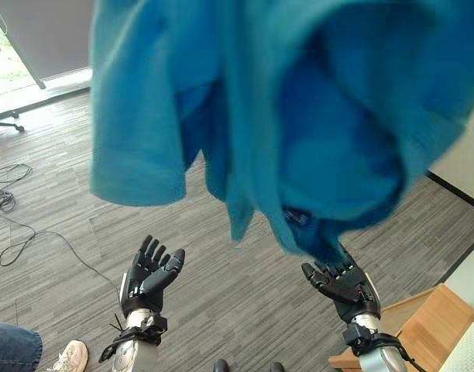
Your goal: Pick up bed clothes into laundry basket.
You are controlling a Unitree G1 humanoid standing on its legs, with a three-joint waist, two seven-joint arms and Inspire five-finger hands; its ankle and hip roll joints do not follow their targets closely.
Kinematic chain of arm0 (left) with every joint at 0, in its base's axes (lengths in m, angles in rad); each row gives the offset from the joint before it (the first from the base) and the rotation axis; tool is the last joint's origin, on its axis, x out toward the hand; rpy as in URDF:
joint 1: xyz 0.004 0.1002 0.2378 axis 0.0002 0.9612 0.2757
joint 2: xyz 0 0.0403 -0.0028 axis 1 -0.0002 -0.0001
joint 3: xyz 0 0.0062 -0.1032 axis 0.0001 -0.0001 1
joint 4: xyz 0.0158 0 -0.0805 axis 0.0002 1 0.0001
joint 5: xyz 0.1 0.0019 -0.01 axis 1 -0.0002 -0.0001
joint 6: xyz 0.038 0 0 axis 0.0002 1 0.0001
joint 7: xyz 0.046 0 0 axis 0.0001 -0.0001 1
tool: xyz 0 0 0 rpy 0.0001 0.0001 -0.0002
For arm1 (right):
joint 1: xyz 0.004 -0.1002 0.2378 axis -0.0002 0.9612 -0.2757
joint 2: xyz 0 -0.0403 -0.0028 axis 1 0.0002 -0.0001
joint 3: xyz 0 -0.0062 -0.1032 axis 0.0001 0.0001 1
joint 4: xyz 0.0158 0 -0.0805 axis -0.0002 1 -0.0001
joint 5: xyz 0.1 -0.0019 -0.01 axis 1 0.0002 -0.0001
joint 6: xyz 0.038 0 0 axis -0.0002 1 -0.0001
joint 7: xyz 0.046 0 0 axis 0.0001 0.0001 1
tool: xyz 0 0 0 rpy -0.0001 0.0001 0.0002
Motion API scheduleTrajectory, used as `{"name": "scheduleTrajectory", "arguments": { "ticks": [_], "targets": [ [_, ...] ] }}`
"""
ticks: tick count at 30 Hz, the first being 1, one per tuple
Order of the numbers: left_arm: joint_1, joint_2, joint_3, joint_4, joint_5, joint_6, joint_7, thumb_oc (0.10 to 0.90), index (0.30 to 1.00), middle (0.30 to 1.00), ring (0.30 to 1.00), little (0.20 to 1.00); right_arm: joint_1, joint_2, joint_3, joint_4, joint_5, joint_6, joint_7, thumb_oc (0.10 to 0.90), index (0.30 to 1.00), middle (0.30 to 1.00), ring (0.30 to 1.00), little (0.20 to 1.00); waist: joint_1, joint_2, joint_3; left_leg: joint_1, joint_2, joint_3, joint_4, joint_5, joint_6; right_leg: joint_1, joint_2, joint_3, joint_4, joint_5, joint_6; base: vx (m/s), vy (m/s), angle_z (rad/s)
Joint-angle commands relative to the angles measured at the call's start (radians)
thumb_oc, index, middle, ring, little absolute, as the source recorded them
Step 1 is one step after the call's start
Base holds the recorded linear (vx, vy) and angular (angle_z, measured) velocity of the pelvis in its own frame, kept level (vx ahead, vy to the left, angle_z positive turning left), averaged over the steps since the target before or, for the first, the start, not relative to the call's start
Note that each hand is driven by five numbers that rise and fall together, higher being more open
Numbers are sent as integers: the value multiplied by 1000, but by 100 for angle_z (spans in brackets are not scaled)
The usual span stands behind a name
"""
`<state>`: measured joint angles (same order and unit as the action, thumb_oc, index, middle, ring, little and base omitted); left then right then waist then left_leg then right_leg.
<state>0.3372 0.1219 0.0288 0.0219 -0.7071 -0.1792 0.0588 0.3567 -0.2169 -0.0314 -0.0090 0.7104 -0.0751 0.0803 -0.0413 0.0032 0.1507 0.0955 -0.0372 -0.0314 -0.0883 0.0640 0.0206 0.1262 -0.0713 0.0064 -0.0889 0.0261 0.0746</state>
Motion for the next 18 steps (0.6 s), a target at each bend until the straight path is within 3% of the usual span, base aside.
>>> {"name": "scheduleTrajectory", "arguments": {
  "ticks": [1,18],
  "targets": [
    [-63,52,38,-119,-11,-73,-21,800,900,900,900,900,-56,12,-21,-79,8,-68,14,800,900,900,900,900,5,-19,-55,22,42,-69,41,-133,-15,-34,-11,45,95,-125,16,0,0,0],
    [-72,50,36,-115,-12,-75,-19,800,900,900,900,900,-61,13,-19,-71,3,-68,12,800,900,900,900,900,-10,-21,-53,37,48,-43,34,-140,-17,-28,-6,60,82,-121,16,-1,0,-4]
  ]
}}
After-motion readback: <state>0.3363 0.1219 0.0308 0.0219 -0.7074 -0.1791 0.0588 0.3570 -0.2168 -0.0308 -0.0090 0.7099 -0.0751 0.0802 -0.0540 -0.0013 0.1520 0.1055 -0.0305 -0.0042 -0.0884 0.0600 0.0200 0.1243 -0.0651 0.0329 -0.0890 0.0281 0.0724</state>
